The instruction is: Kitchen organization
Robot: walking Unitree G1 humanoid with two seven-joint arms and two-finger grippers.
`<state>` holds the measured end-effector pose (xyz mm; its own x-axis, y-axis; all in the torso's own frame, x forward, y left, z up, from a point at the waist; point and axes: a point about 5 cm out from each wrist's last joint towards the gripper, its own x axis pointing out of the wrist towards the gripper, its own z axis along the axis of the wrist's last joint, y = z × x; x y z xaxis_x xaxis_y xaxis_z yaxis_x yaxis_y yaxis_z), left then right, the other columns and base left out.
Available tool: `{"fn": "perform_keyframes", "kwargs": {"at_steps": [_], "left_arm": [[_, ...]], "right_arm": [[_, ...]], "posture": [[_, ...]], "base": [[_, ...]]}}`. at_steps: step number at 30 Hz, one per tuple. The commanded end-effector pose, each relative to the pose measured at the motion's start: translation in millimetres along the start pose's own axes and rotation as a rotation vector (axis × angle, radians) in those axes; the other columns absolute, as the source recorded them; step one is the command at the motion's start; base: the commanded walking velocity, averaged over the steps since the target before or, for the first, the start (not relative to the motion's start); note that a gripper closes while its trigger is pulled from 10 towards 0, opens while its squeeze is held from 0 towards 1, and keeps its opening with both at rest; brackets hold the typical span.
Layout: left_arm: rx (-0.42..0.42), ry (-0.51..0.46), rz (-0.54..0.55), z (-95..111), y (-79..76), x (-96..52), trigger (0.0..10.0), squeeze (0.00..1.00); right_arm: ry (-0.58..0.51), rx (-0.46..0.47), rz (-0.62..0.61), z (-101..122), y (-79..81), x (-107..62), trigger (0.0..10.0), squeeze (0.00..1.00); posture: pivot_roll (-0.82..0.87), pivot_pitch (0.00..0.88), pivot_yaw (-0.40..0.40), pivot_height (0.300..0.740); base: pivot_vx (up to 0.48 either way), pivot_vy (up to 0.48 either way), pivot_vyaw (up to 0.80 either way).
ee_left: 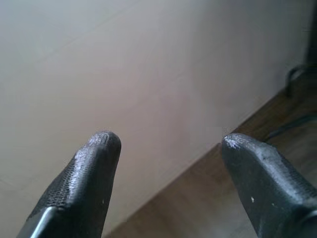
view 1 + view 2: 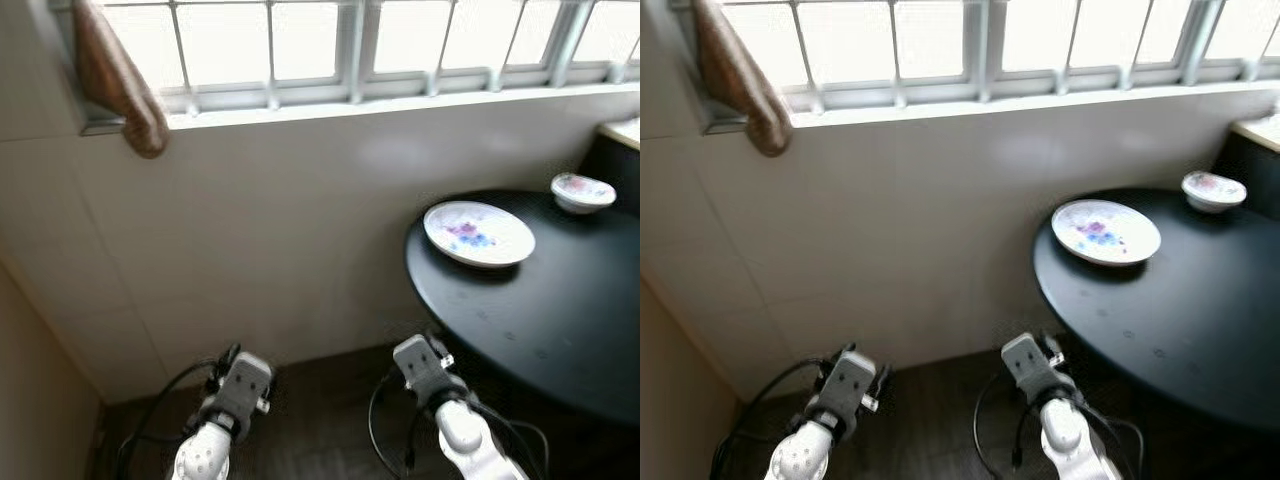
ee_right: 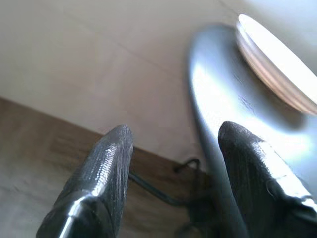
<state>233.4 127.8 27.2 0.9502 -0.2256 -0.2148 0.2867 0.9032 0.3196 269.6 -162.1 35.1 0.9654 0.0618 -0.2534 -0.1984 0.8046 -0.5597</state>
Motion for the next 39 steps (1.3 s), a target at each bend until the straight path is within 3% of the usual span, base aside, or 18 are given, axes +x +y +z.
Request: {"fn": "perform_keyframes", "kwargs": {"at_steps": [1,8,39], "left_arm": [[0.001,-0.011,0.026,-0.3,11.3,-0.9,10.0,0.00],[-0.019,-0.040,0.026,2.8,13.6,-0.2,10.0,0.00],[-0.019,-0.055,0.027,3.8,14.5,1.6,10.0,0.00]], "right_arm": [[-0.032,0.003,-0.018,9.3,-1.0,2.6,10.0,0.00],[-0.046,0.009,-0.036,12.1,-3.3,3.5,10.0,0.00],[-0.060,0.047,-0.118,18.8,-10.0,11.8,10.0,0.00]], "posture": [[-0.05,0.000,0.017,0.740],[-0.06,0.000,0.016,0.740],[-0.04,0.000,0.011,0.740]], "base": [[0.000,0.000,0.00],[0.000,0.000,0.00],[0.260,0.000,0.00]]}}
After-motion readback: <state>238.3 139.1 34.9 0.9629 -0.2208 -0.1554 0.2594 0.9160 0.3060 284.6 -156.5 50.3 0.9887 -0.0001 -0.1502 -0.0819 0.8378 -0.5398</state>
